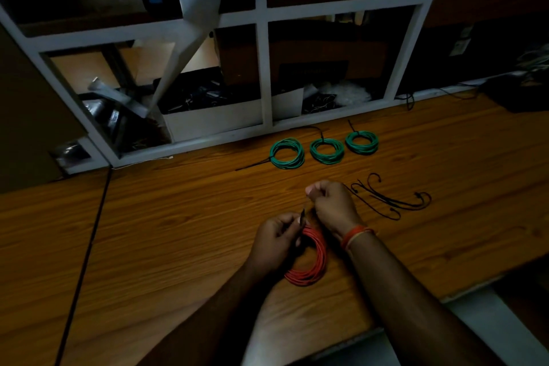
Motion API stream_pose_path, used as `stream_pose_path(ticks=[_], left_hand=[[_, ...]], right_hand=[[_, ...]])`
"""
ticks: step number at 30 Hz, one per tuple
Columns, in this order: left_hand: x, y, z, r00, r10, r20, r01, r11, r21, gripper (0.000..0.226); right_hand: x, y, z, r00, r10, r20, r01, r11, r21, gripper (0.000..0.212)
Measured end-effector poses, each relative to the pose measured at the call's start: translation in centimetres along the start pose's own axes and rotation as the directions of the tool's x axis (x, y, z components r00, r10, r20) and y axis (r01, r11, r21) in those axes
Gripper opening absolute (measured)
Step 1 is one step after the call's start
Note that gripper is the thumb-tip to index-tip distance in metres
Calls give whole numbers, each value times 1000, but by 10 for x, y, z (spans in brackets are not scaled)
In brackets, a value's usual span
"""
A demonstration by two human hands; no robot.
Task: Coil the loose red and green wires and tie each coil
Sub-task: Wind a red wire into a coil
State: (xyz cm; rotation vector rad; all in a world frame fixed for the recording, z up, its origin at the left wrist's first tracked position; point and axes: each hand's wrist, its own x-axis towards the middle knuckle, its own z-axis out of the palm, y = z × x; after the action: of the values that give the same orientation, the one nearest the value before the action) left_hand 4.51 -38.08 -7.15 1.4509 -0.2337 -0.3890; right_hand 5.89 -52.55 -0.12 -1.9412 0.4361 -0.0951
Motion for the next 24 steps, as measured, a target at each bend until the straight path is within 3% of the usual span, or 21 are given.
stream_pose_path(ticks=[9,14,18,21,24], left_hand=[[-5,5,0,998,-42,37,48,981,-189,23],[-11,17,2,998,-63,-13,58,965,-255,25],[-10,19,8,998,-30,-58,25,997,-72,43],[-6,23,6,996,-52,-78,46,996,-81,32],[-4,23,4,997,-63,-49,57,992,-115,24]], right_hand=[[29,-11,-13,967,-179,-182,157,979,-132,18],[38,-16,-12,950,-282,-131,245,938,-247,14],[34,-25,-8,940,-333,-72,305,918,-252,14],[31,-31,-6,921,-386,-44,368,904,-218,16],[32,-36,-7,907,-408,-105,386,904,-183,15]])
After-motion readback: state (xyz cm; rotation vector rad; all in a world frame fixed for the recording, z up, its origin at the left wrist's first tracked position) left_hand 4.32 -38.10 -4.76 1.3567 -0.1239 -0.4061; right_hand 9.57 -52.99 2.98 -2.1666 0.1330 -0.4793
